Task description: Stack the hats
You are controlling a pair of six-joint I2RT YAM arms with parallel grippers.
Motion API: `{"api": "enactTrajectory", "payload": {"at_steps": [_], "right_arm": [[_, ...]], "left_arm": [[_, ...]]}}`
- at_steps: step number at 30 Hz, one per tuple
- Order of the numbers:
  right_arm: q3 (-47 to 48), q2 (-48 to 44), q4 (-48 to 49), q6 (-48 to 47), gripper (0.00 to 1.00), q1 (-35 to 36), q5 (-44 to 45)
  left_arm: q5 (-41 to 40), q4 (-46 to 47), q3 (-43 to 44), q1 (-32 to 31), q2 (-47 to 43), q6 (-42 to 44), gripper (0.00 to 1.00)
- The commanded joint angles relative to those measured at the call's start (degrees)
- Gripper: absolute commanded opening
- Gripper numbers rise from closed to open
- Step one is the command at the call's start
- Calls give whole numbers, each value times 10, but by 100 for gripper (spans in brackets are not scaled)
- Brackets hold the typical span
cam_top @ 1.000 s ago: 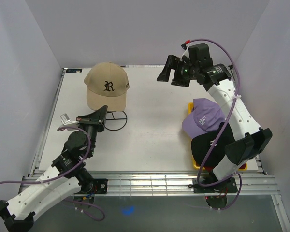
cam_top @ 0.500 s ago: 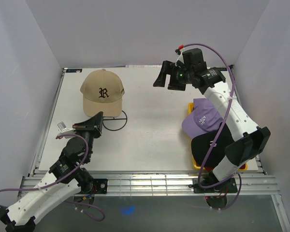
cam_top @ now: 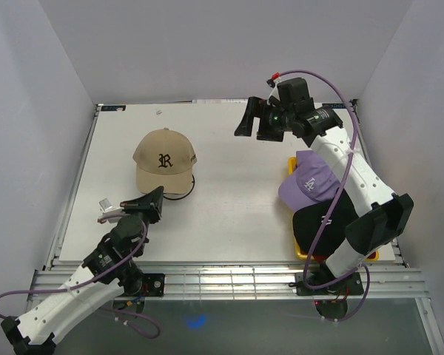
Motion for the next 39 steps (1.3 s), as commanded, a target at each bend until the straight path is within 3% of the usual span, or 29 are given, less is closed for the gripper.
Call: {"api": "enactTrajectory", "payload": {"at_steps": [1,13,24,34,39], "right_arm": [[-7,-23,21,-13,89,4,6],[-39,-25,38,-14,89,4,3],[-65,-27,53,-12,89,5,2],[-84,-31,68,-8,89,5,-1],[-94,-33,75,-5,89,5,-2]], "left_arm": [[-18,-45,-4,3,-6,-55,0],[-18,-179,13,3,10,-161,1],[7,-240,40,3,46,-183,44],[24,-271,58,3,53,-179,53],[41,-296,72,3,61,-181,64]]}}
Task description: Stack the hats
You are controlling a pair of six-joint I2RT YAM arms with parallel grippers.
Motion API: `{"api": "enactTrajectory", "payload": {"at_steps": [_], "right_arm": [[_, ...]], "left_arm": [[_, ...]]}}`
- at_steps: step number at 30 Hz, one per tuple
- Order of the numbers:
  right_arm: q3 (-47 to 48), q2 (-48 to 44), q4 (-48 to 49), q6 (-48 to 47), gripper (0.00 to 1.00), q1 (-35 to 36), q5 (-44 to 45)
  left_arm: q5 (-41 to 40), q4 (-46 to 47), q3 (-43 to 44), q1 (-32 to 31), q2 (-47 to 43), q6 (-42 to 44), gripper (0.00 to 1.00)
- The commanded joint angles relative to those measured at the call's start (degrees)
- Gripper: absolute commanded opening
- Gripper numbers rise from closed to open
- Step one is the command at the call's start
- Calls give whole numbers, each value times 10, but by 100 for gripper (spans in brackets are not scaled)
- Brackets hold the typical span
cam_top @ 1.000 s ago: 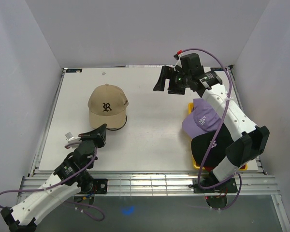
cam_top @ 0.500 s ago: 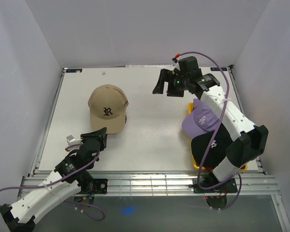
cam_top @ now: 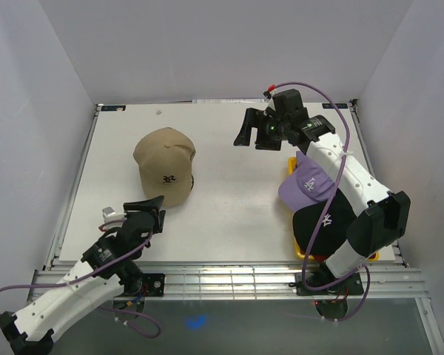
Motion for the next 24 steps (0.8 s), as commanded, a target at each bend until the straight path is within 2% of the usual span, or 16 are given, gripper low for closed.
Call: {"api": "enactTrajectory", "payload": {"at_steps": [1,3,5,13,19,23,24], "right_arm": [[-11,-24,28,-4,89,2,-4],[-13,-25,31,-2,89,2,-6],[-18,-26,36,-1,89,2,-6],[-22,-26,41,0,89,2,-8],[-11,-28,29,-10,89,4,1],[22,-33,3,-24,89,3,14],[32,-33,-6,-27,89,3,15]], "left_arm": [[-2,-58,25,3,8,-28,64],[7,-63,29,3,15,-34,66],[13,-80,36,3,21,-39,71],[11,-96,64,3,27,-29,71],[3,-75,129,3,51,105,70],[6,-62,214,4,93,208,70],[10,-48,228,4,100,271,70]]}}
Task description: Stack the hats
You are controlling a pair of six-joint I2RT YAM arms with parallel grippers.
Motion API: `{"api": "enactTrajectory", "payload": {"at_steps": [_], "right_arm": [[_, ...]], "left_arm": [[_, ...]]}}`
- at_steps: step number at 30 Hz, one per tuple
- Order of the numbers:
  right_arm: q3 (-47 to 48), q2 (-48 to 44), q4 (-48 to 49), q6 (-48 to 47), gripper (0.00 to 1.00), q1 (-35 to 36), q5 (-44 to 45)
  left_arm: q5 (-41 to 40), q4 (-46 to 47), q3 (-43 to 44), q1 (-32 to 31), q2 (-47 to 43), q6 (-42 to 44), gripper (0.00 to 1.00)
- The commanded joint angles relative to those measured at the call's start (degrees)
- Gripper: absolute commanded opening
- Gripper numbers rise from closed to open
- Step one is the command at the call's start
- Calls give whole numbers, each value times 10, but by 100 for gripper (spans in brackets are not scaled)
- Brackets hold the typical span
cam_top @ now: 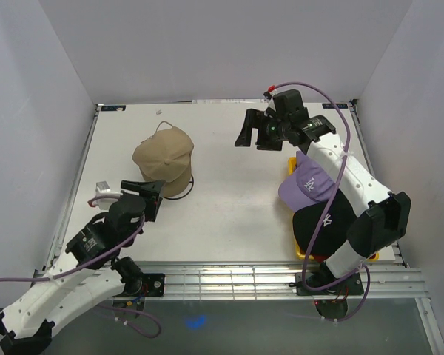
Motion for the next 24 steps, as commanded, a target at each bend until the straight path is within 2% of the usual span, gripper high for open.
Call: {"api": "enactTrajectory", "payload": {"at_steps": [1,2,3,5,6,10,13,18,24], "right_arm": [[65,-33,-17,-24,89,3,14],[75,-35,-33,-26,89,2,26],[83,-41,-41,-31,89,1,34],[102,-64,-58,-32,90,-8,48],[108,-73,-62,-29,90,-12,50],[141,-127,-91,-26,91,-38,86],[138,-169,-105,-19,91,-66,99],[122,-223,-129,-15,92,-85,134],[125,-244,-167,-23,94,-93,167]], "left_arm": [[-7,61,67,4,28,170,71],[1,89,81,4,38,210,70],[25,112,110,3,65,285,70],[54,152,147,3,107,340,72],[85,157,189,3,156,361,72],[200,248,258,3,270,465,72],[278,294,285,3,354,474,72],[408,397,257,2,441,455,73],[540,524,235,-44,547,427,73]]}}
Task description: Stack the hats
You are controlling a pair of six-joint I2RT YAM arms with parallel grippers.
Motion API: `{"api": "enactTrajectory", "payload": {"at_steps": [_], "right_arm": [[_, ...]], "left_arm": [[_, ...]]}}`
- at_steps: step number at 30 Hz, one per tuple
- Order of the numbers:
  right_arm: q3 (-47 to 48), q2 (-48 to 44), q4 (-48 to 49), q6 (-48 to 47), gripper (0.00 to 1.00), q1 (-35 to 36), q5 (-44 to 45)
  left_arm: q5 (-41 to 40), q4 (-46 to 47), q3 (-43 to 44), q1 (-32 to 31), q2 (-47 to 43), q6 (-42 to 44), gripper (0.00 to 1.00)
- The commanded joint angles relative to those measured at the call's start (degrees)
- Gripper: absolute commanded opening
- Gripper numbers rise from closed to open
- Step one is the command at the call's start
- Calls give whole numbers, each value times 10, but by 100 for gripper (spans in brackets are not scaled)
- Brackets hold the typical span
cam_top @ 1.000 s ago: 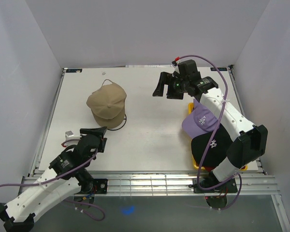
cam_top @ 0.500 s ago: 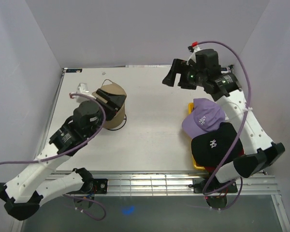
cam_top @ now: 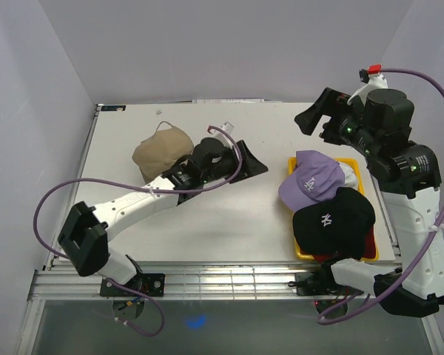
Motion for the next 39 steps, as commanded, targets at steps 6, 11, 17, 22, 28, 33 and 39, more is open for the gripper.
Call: {"api": "enactTrajectory", "payload": {"at_steps": [6,11,17,22,28,33,39], "right_arm": [[-15,11,-15,-8,94,-5,20],[-24,20,-6,-12,94,-5,8],[-39,20,8,-17,94,-7,-7],[-42,21,12,-22,94,-9,-14],[-47,22,19,-24,94,-12,-43],[-53,21,22,-28,94,-14,-51],[-61,20,23,-33,94,-16,-59]], "left_arm": [[144,148,-41,-104,83,-49,73],[164,202,-59,-138,123,-88,72],[161,214,-44,-162,167,-108,72],[160,222,-39,-166,191,-117,72],[161,238,-25,-168,225,-122,72],[162,258,-12,-168,251,-129,71],[168,276,2,-168,274,-140,70]]}}
